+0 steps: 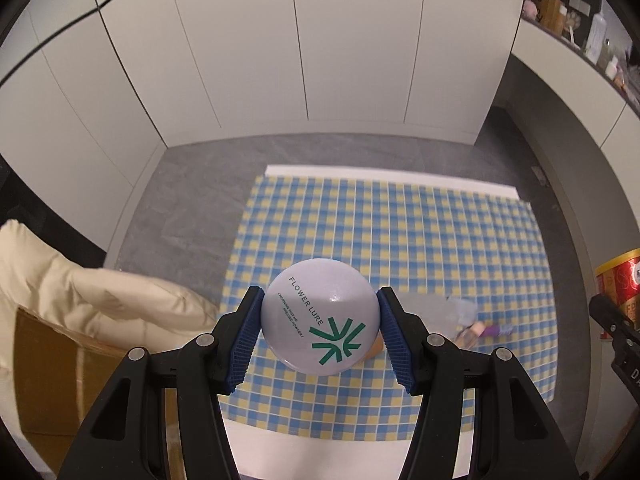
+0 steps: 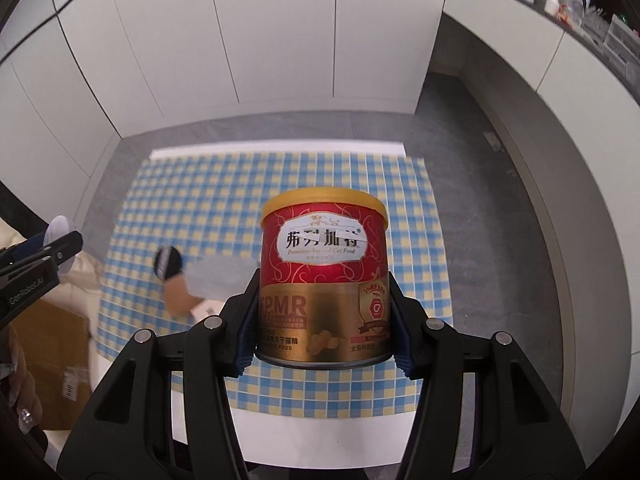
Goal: Organize objects
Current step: 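Lift the red can with the right tool while the left tool lifts the compact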
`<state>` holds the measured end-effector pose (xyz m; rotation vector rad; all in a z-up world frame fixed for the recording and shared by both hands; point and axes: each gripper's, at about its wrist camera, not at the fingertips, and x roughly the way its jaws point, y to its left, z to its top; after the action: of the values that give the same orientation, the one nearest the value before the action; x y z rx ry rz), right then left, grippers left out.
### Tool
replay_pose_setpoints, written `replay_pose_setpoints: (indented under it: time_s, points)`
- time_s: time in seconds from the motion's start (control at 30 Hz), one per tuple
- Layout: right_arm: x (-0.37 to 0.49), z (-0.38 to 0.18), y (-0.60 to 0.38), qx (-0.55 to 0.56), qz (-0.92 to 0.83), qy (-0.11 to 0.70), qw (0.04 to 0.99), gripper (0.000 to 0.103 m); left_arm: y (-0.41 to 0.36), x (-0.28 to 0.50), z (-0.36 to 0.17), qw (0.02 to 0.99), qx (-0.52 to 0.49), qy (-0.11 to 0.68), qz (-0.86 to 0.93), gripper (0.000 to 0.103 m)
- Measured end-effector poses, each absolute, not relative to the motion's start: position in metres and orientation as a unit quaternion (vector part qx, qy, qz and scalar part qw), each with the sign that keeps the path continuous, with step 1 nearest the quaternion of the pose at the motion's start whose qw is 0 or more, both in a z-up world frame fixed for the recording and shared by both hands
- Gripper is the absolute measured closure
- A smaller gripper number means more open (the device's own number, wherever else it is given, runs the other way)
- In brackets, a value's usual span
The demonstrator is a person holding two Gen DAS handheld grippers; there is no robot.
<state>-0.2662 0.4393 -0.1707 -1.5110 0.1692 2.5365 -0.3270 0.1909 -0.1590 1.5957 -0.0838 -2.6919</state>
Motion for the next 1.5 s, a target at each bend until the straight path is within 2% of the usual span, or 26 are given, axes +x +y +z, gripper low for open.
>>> replay_pose_setpoints:
  time_s: [0.47,0.67,1.0,1.5]
  points:
    - [-0.261,-0.052,0.436,-0.461,0.88,0.059,0.096,0.047,0.195,-0.314,-0.045,-0.003,0.475,-0.016,-0.88,0.046]
    - [-0.255,-0.011,0.425,-0.444,0.89,0.045,0.09,0.047,0.191,-0.307,-0.013,-0.001,0.465,-0.008,-0.885,0.046]
    - [-0.241,0.029,0.396,-0.423,0.902,0.022,0.078,0.047,0.188,-0.294,-0.001,-0.003,0.459,-0.005,-0.888,0.046]
    - [-0.226,0.03,0.38,-0.426,0.902,0.017,0.067,0.047,0.185,-0.276,0.006,-0.011,0.456,-0.003,-0.89,0.046]
